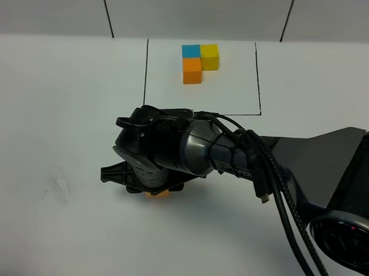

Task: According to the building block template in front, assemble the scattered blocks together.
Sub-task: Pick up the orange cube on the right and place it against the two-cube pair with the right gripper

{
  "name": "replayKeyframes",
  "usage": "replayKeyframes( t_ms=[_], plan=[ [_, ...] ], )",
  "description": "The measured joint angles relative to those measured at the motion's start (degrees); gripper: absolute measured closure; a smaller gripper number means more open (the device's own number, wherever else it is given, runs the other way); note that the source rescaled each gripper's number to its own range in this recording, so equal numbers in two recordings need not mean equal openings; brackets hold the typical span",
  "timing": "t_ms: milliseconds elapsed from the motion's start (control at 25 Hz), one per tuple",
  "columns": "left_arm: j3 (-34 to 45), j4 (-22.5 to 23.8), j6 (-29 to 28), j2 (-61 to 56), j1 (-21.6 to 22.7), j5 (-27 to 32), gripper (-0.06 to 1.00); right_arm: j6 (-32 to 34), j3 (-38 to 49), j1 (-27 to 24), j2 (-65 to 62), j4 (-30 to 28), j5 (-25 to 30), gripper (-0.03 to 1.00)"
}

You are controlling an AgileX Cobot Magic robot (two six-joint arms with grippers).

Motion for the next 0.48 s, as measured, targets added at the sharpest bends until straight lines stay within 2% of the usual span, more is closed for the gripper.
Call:
replayKeyframes(
  t_ms=[480],
  plan=[
    [0.00, 0.00, 0.00, 0.00, 0.00, 0.00, 0.94, 0.13, -1.21, 0.00, 0.52, 0.06, 0.09, 0.44]
  ],
)
